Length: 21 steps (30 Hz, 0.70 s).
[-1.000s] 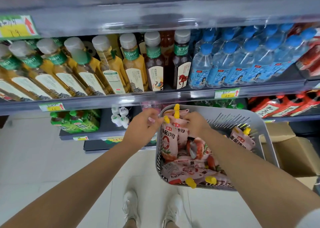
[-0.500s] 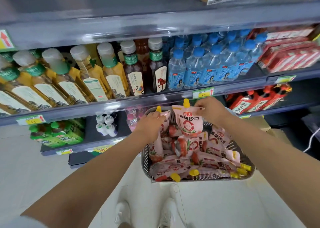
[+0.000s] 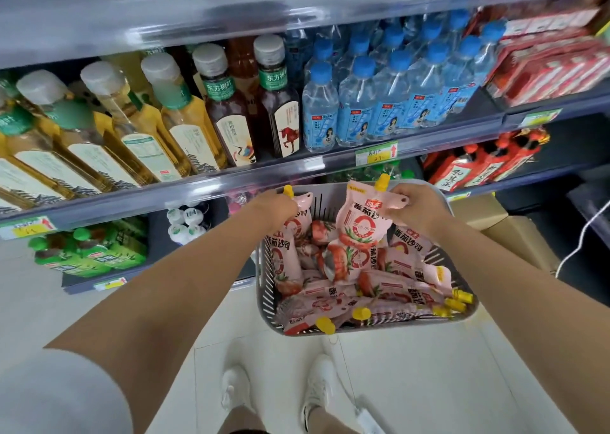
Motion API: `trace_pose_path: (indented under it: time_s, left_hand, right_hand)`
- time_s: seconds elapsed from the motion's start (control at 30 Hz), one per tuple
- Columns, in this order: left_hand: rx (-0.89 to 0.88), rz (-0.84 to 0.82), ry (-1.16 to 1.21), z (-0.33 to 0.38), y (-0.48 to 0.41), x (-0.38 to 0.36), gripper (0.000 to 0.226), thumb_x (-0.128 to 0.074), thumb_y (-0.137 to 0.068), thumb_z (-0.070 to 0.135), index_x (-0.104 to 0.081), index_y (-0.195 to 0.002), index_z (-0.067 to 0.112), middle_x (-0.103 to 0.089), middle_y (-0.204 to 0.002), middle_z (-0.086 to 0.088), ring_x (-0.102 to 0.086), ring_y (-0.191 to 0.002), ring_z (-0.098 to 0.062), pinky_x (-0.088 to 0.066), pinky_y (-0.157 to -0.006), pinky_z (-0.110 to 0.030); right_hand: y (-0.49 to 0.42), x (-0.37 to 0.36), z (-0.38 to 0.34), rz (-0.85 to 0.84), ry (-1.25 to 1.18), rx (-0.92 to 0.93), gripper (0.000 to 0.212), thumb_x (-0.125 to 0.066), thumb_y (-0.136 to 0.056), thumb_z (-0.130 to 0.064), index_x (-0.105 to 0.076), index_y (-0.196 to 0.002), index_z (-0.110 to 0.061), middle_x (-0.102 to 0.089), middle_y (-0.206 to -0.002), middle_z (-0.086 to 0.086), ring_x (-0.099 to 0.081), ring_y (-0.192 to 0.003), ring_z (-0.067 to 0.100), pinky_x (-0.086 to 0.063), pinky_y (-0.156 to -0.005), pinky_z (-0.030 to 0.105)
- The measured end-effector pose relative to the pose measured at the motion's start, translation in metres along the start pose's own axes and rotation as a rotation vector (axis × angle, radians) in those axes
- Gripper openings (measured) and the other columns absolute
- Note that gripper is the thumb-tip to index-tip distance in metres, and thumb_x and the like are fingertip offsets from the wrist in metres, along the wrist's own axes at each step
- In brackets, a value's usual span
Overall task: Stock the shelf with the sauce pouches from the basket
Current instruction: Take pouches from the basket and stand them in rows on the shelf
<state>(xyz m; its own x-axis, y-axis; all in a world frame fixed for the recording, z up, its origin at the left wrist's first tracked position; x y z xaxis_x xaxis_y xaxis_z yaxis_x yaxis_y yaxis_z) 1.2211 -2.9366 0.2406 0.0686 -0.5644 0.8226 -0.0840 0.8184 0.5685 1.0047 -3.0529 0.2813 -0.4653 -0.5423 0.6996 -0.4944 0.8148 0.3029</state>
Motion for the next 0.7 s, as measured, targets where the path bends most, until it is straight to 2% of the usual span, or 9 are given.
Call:
trace_pose_path:
  time_s: [0.13, 0.27, 0.33, 0.37, 0.43, 0.5, 0.57, 0.63, 0.7]
  left_hand:
    - [-0.068, 0.051, 0.043, -0.004, -0.007, 0.000, 0.020, -0.062, -0.078, 0.000, -0.061, -0.080, 0.020, -0.060, -0.087, 0.000, -0.060, -0.093, -0.024, -0.051, -0.079, -0.035]
    - [-0.124, 0.178, 0.284, 0.002, -0.005, 0.004, 0.011, -0.067, -0.085, 0.018, -0.065, -0.096, 0.017, -0.055, -0.083, 0.013, -0.051, -0.086, -0.010, -0.035, -0.068, -0.015]
    - [-0.139, 0.197, 0.470, 0.008, -0.006, -0.003, 0.016, -0.070, -0.083, 0.019, -0.061, -0.096, 0.013, -0.058, -0.084, 0.011, -0.057, -0.085, -0.012, -0.039, -0.065, -0.013]
    - [-0.145, 0.209, 0.546, 0.010, -0.009, -0.007, 0.021, -0.073, -0.082, 0.020, -0.060, -0.097, 0.013, -0.062, -0.089, 0.007, -0.060, -0.088, -0.014, -0.046, -0.071, -0.019]
    - [-0.134, 0.250, 0.658, 0.010, -0.012, -0.012, 0.028, -0.078, -0.078, 0.023, -0.060, -0.098, 0.014, -0.065, -0.097, 0.001, -0.062, -0.092, -0.016, -0.051, -0.082, -0.033]
    - [-0.121, 0.250, 0.705, 0.008, -0.014, -0.014, 0.034, -0.080, -0.076, 0.017, -0.064, -0.106, 0.009, -0.064, -0.107, -0.004, -0.059, -0.104, -0.019, -0.048, -0.090, -0.032]
    - [-0.119, 0.188, 0.633, 0.008, -0.017, -0.018, 0.042, -0.079, -0.076, 0.015, -0.063, -0.114, 0.009, -0.059, -0.123, -0.006, -0.052, -0.121, -0.021, -0.044, -0.097, -0.035]
    - [-0.148, 0.202, 0.480, 0.011, -0.020, -0.021, 0.039, -0.078, -0.075, 0.019, -0.063, -0.111, 0.014, -0.058, -0.121, -0.003, -0.049, -0.122, -0.022, -0.041, -0.099, -0.039]
    - [-0.155, 0.230, 0.417, 0.012, -0.021, -0.023, 0.028, -0.078, -0.076, 0.022, -0.064, -0.100, 0.014, -0.061, -0.106, -0.002, -0.054, -0.107, -0.022, -0.042, -0.091, -0.038]
  right_hand:
    - [0.000, -0.005, 0.020, 0.003, -0.089, -0.131, 0.036, -0.084, -0.069, -0.010, -0.069, -0.100, 0.002, -0.070, -0.101, 0.016, -0.058, -0.084, 0.021, -0.041, -0.067, 0.025]
    - [-0.002, -0.015, 0.028, 0.007, -0.222, -0.217, 0.037, -0.085, -0.066, -0.006, -0.069, -0.097, 0.009, -0.072, -0.096, 0.022, -0.069, -0.088, 0.033, -0.055, -0.072, 0.037]
    - [-0.006, -0.022, 0.028, 0.002, -0.283, -0.212, 0.027, -0.084, -0.067, -0.005, -0.070, -0.087, 0.005, -0.073, -0.076, 0.010, -0.068, -0.065, 0.011, -0.055, -0.060, 0.028]
    - [-0.008, -0.026, 0.026, -0.005, -0.315, -0.206, 0.019, -0.083, -0.069, -0.004, -0.070, -0.084, 0.000, -0.070, -0.068, 0.004, -0.063, -0.055, 0.002, -0.051, -0.054, 0.021]
    - [-0.012, -0.032, 0.022, -0.010, -0.374, -0.198, 0.023, -0.078, -0.074, -0.001, -0.069, -0.095, -0.004, -0.070, -0.081, 0.005, -0.063, -0.067, 0.004, -0.051, -0.061, 0.015]
    - [-0.015, -0.038, 0.019, -0.004, -0.421, -0.183, 0.039, -0.078, -0.074, 0.001, -0.066, -0.111, -0.004, -0.069, -0.103, 0.012, -0.064, -0.091, 0.017, -0.053, -0.084, 0.030]
    - [-0.016, -0.043, 0.016, 0.000, -0.452, -0.182, 0.047, -0.080, -0.071, 0.001, -0.063, -0.115, -0.004, -0.068, -0.111, 0.013, -0.063, -0.101, 0.023, -0.051, -0.093, 0.041]
    - [-0.017, -0.049, 0.016, 0.007, -0.490, -0.196, 0.052, -0.082, -0.069, 0.001, -0.061, -0.117, -0.003, -0.069, -0.110, 0.012, -0.064, -0.102, 0.022, -0.053, -0.089, 0.037]
    - [-0.019, -0.052, 0.017, 0.006, -0.480, -0.204, 0.047, -0.082, -0.070, -0.002, -0.062, -0.112, -0.002, -0.069, -0.099, 0.006, -0.065, -0.084, 0.014, -0.052, -0.069, 0.020]
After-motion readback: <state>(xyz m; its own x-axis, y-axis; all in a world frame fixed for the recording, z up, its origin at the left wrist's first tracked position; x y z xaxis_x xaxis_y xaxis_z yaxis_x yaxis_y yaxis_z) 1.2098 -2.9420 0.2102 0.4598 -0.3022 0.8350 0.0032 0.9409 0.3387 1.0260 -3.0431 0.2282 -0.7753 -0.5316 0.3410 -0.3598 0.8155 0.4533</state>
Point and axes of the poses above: each hand's wrist, its own y-axis away from the middle knuckle, its own x-axis out of the back of the hand, z = x × y, the point moved 4 cm from there along -y, towards the middle knuckle
